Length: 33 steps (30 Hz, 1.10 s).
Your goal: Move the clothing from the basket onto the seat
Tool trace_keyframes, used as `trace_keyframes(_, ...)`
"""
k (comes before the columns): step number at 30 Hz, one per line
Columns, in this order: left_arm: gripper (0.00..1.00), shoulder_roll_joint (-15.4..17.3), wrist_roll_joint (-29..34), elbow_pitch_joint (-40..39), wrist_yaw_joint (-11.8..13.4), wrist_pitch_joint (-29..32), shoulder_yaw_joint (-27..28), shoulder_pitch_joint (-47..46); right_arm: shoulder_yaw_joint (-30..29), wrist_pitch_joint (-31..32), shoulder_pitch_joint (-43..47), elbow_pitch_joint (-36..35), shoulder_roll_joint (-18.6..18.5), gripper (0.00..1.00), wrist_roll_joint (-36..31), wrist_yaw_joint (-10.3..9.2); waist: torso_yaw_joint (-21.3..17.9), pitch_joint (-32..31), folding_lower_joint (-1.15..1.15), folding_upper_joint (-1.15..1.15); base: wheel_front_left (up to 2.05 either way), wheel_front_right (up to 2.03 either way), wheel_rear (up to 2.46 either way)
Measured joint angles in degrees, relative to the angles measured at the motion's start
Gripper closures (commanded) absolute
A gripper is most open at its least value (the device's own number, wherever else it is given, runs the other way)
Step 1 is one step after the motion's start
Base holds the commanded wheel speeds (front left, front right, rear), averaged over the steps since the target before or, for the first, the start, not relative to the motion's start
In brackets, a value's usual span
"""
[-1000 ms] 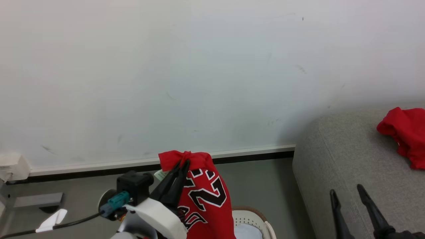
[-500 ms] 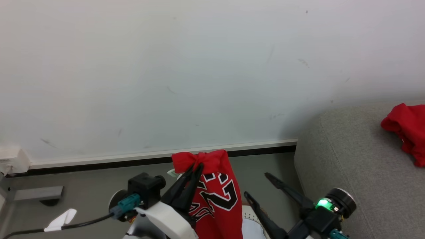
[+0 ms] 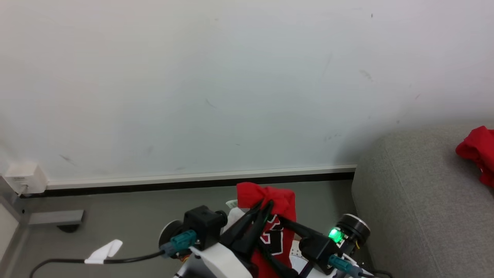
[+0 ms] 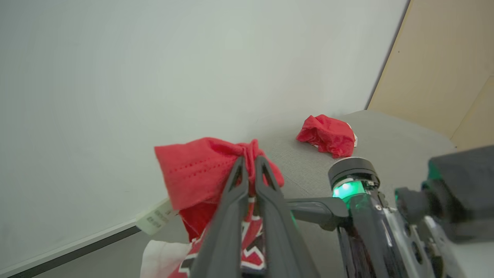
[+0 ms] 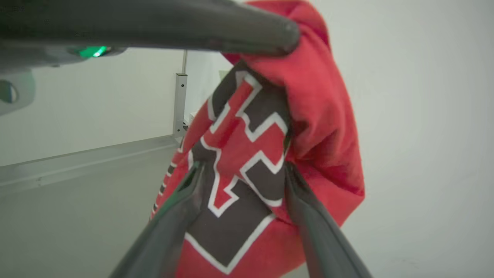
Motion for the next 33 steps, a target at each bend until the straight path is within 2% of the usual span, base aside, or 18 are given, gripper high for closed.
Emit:
trace_keyframes(1, 1.00, -0.27, 0.00, -0.20, -0.08, 0.20, -0.33, -0.03, 0.92, -0.01, -0.35, 0.96, 0.47, 0.00, 0.46, 0.00, 0.13, -0.05, 0.00, 0.00, 0.00, 0.00, 0.00)
trace_keyframes(2, 1.00, -0.53, 0.00, -0.37, -0.09, 0.45, -0.58, -0.04, 1.33, -0.11, -0.65, 1.82, 1.01, 0.70, 1.08, 0.00, 0.26, -0.11, 0.00, 0.00, 0.00, 0.00, 0.00)
trace_keyframes(3, 1.00, -0.62, 0.00, -0.48, -0.09, 0.49, -0.78, -0.05, 1.47, -0.55, -0.81, 2.65, 1.60, 1.00, 2.30, 0.00, 0.41, -0.16, 0.00, 0.00, 0.00, 0.00, 0.00)
trace_keyframes(7, 1.00, -0.68, 0.01, -0.43, -0.16, 0.74, -1.10, -0.18, 3.81, -1.05, -1.92, 4.46, 2.16, 1.00, 5.65, 0.00, 0.77, -0.34, 0.00, 0.00, 0.00, 0.00, 0.00)
trace_keyframes(12, 1.00, -0.04, 1.51, 0.49, 0.58, 0.64, -1.04, -0.18, 3.69, -2.18, -2.94, 5.67, 1.68, 1.00, 7.86, 0.00, 0.36, -0.39, 0.00, 0.00, 0.00, 0.00, 0.00)
trace_keyframes(13, 0.72, 0.07, 1.54, 0.62, 0.88, 0.41, -0.92, -0.17, 3.42, -2.37, -3.00, 5.79, 1.40, 1.00, 7.98, 0.00, 0.14, -0.38, 0.00, 0.00, 0.00, 0.00, 0.00)
trace_keyframes(14, 0.54, 0.10, 1.62, 0.80, 1.11, 0.31, -0.80, -0.15, 3.01, -2.64, -3.00, 5.87, 1.21, 1.00, 8.20, 0.00, -0.11, -0.35, 0.00, 0.00, 0.00, 0.00, 0.00)
trace_keyframes(15, 0.21, 0.15, 1.83, 1.03, 1.44, -0.11, -0.70, -0.08, 2.58, -2.71, -3.00, 5.84, 0.87, 1.00, 8.60, 0.00, -0.41, -0.32, 0.00, 0.00, 0.00, 0.00, 0.00)
trace_keyframes(16, 0.00, 0.21, 1.90, 1.22, 1.60, -0.22, -0.64, 0.05, 2.08, -2.87, -3.00, 5.80, 0.32, 1.00, 8.95, 0.00, -0.75, -0.26, 0.00, 0.00, 0.00, 0.00, 0.00)
trace_keyframes(25, 0.00, -0.04, 1.86, 3.88, 2.47, -2.63, -0.16, 0.86, -4.92, -3.05, -2.86, 2.79, -4.83, 1.00, 9.24, 0.00, -5.69, 1.27, 0.00, 0.00, 0.00, 0.00, 0.00)
trace_keyframes(33, 0.00, -0.75, 1.72, 6.15, 1.93, -3.96, -0.57, 0.63, -12.76, -1.49, -1.22, -2.18, -8.95, 1.00, 7.53, 0.00, -12.96, 3.10, 0.00, 0.00, 0.00, 0.00, 0.00)
